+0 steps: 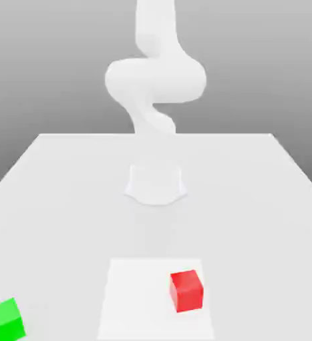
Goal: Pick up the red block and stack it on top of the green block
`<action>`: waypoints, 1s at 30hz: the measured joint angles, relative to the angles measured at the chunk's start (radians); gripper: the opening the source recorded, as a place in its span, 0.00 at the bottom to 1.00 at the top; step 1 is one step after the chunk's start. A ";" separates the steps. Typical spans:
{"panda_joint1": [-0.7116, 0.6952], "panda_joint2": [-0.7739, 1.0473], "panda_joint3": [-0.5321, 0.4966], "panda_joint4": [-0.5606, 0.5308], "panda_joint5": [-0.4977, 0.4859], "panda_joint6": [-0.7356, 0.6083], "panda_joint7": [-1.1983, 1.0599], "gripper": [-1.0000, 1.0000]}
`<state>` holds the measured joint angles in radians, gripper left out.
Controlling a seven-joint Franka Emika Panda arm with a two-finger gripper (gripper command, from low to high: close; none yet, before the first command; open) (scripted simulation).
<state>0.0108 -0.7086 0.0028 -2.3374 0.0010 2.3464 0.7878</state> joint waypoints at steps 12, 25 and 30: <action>0.047 0.441 0.021 -0.181 0.004 0.224 -0.058 0.50; 0.088 0.913 0.031 -0.307 -0.024 0.504 -0.082 0.50; 0.096 1.005 0.021 -0.295 -0.033 0.582 -0.075 0.00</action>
<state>0.1067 0.2964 0.0234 -2.6322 -0.0322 2.9287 0.7129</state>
